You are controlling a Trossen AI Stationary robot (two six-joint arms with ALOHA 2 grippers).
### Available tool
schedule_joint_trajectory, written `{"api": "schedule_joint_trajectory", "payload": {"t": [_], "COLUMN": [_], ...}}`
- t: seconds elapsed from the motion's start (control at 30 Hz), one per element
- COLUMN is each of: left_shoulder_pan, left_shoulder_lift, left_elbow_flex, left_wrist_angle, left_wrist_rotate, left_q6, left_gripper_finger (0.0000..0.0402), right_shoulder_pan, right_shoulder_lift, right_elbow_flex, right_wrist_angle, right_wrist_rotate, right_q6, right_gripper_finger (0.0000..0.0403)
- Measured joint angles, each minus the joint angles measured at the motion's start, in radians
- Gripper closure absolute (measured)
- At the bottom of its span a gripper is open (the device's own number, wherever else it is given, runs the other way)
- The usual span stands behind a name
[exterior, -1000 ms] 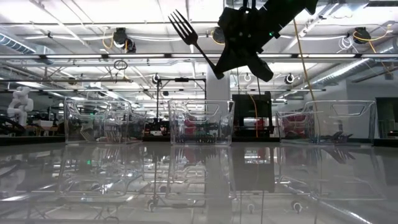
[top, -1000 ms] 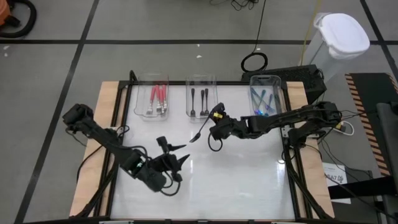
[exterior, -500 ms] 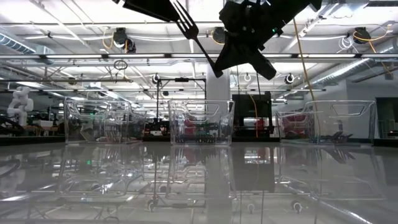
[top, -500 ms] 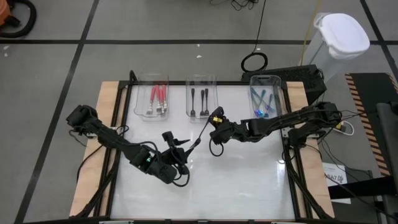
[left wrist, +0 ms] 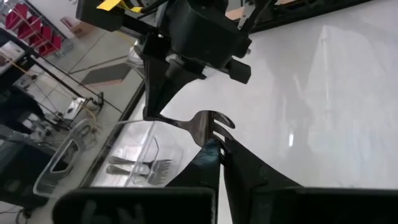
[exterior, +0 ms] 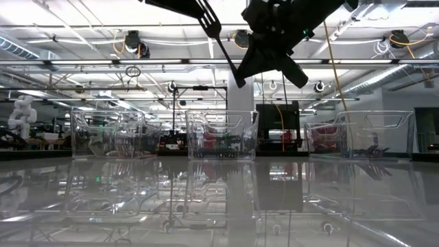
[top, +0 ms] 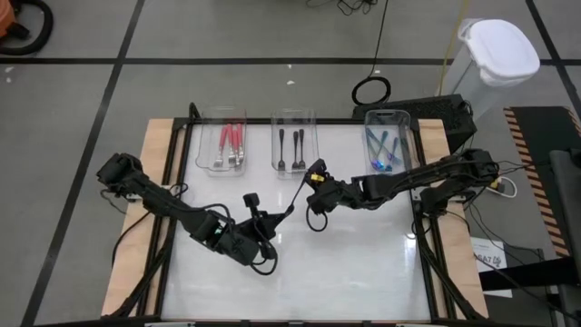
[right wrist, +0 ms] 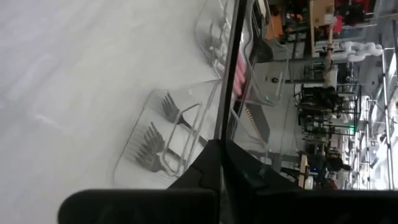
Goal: Sort silverware by color (type)
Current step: Put the black fork into the middle transparent bin
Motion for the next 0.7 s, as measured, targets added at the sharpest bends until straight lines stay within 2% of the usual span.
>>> {"api": "schedule_joint_trajectory", "payload": {"t": [0.17, 0.37, 0.53, 0.7], "left_shoulder_pan": [-0.001, -0.03, -0.08, -0.122], "left_shoulder_lift": [0.0, 0.001, 0.016, 0.015], "left_elbow_flex": [0.0, 0.001, 0.001, 0.001], "left_wrist_angle": [-0.002, -0.056, -0.122, -0.166], "left_wrist_rotate": [0.001, -0.009, -0.041, -0.098], "left_q6": [-0.003, 0.067, 0.149, 0.153], "left_gripper_finger": [0.0395, 0.0399, 0.04, 0.0401], "right_shoulder_pan": [0.002, 0.008, 0.002, -0.014], "right_shoulder_lift": [0.0, -0.001, -0.027, -0.047], "right_elbow_flex": [0.0, 0.0, 0.0, 0.001], "right_wrist_angle": [-0.026, -0.051, -0.188, -0.304], "right_wrist_rotate": [-0.044, 0.014, 0.033, -0.005], "right_q6": [-0.01, 0.071, 0.304, 0.591], "right_gripper_finger": [0.0384, 0.0315, 0.0261, 0.0238]}}
